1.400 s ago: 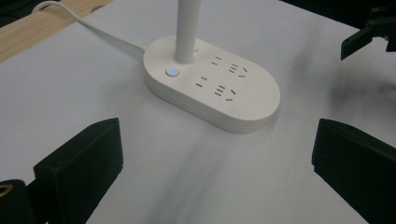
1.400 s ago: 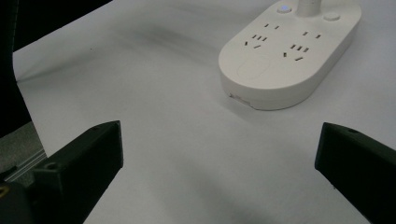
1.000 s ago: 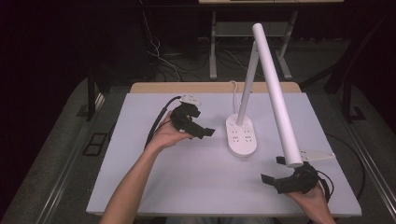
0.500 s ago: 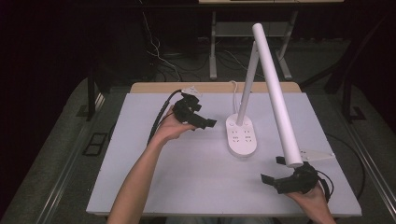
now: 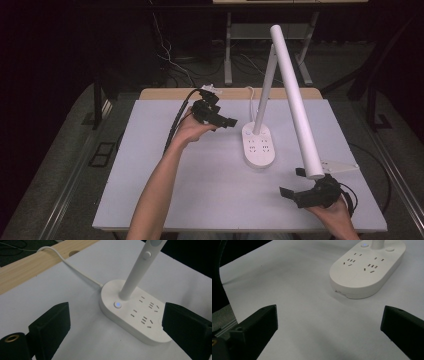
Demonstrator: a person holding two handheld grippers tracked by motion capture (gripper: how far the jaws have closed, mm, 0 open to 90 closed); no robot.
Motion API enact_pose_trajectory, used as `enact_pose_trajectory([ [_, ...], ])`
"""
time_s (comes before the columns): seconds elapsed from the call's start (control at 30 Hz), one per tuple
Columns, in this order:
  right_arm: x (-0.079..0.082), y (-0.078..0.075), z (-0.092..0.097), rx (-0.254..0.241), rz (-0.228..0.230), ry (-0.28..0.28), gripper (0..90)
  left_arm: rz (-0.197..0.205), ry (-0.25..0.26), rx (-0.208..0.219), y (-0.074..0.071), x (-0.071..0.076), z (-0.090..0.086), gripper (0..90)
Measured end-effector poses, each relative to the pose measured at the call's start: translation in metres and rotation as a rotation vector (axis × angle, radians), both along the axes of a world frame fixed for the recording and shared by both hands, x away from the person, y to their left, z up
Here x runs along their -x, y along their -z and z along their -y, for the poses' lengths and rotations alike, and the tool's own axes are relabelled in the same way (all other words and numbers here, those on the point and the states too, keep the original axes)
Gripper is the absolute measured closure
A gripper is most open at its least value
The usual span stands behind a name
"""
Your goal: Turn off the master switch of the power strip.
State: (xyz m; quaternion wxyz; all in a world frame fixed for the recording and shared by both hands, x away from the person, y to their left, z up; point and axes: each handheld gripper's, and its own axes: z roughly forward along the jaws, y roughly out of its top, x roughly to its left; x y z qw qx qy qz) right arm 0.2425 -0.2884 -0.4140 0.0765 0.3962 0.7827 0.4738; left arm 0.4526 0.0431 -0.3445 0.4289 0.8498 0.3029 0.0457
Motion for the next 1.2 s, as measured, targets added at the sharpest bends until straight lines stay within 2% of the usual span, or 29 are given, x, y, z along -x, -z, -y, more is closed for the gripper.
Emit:
enact_pose_trajectory([
  [0.17,0.001,-0.001,0.001,-0.004,0.007,0.001,0.3,-0.013,-0.015,0.010,0.004,-0.005,0.006,14.4],
  [0.23,0.001,-0.001,0.001,-0.004,0.010,0.001,0.4,-0.036,-0.014,0.018,0.008,-0.009,0.008,15.1],
  [0.33,0.001,-0.001,0.003,-0.005,0.008,0.006,0.3,-0.067,-0.033,0.034,0.014,-0.012,0.012,22.5],
  [0.57,0.001,-0.001,0.006,-0.014,0.002,0.018,0.3,-0.059,-0.049,0.060,0.024,-0.016,0.019,34.1],
  [0.63,0.001,-0.001,0.007,-0.014,0.003,0.016,0.4,-0.057,-0.062,0.075,0.026,-0.017,0.020,39.8],
  [0.67,0.001,-0.001,0.007,-0.014,0.003,0.016,0.4,-0.060,-0.067,0.083,0.026,-0.018,0.021,45.5],
  [0.77,0.001,-0.001,0.007,-0.013,0.003,0.016,0.3,-0.057,-0.071,0.089,0.028,-0.019,0.021,50.7],
  [0.8,0.000,0.000,0.008,-0.013,0.007,0.019,0.3,-0.063,-0.090,0.110,0.029,-0.019,0.023,56.5],
  [0.83,0.000,0.000,0.008,-0.013,0.007,0.019,0.3,-0.077,-0.118,0.148,0.031,-0.019,0.026,56.5],
  [0.87,0.000,0.000,0.008,-0.014,0.007,0.020,0.3,-0.078,-0.123,0.151,0.032,-0.019,0.026,62.2],
  [0.9,0.000,0.000,0.008,-0.014,0.007,0.020,0.3,-0.079,-0.127,0.153,0.032,-0.020,0.026,62.2],
  [1.0,0.000,0.000,0.008,-0.014,0.004,0.020,0.3,-0.099,-0.140,0.159,0.035,-0.021,0.029,73.0],
  [1.03,0.000,0.000,0.008,-0.014,0.004,0.020,0.3,-0.099,-0.140,0.166,0.037,-0.021,0.030,73.0],
  [1.2,0.000,0.000,0.007,-0.011,0.002,0.017,0.4,-0.114,-0.149,0.168,0.044,-0.024,0.033,84.9],
])
